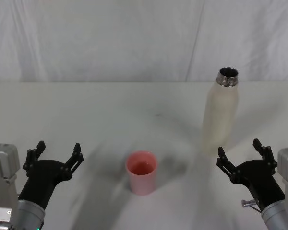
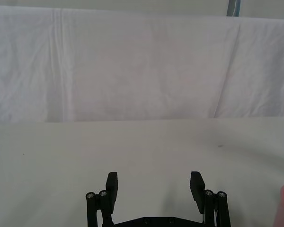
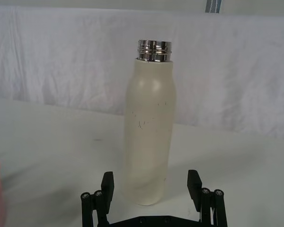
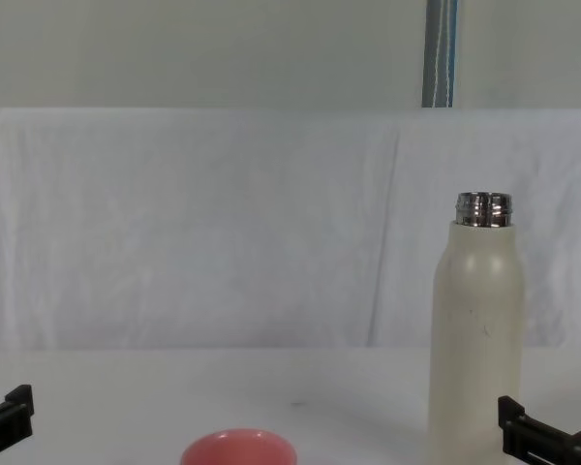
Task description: Grasp the thermos with one hand and pour water into the cup lid.
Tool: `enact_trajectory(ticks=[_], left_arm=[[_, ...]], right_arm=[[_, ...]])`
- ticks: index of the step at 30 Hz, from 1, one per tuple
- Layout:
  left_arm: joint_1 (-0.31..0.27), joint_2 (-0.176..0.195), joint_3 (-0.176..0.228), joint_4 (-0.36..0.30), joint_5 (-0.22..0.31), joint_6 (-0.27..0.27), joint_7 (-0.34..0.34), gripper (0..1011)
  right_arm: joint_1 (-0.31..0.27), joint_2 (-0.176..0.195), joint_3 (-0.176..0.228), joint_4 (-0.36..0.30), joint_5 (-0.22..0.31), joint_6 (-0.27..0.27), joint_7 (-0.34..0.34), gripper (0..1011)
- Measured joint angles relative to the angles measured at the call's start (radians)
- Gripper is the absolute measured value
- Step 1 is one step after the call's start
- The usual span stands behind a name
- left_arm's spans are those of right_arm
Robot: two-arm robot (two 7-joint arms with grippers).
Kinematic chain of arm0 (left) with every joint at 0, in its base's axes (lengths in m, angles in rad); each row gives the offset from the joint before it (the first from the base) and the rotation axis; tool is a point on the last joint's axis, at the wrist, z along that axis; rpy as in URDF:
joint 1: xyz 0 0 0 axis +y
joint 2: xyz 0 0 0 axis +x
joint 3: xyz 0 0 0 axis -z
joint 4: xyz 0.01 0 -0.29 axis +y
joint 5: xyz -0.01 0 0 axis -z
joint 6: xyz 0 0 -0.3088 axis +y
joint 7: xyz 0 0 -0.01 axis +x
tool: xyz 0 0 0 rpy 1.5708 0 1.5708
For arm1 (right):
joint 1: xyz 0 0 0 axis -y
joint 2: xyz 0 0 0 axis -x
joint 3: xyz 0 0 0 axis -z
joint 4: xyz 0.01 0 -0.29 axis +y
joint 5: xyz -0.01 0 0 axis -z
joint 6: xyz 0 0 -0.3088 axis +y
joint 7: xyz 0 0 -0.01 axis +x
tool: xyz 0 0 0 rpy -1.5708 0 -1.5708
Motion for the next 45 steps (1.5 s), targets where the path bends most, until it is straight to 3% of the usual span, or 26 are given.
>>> enact_trajectory(ticks=[45], left_arm=[[0.0, 0.0, 0.0, 0.0, 0.0, 0.0, 0.0, 1001]], right_arm=[[0.0, 0.0, 0.0, 0.0, 0.0, 0.0, 0.0, 1000]])
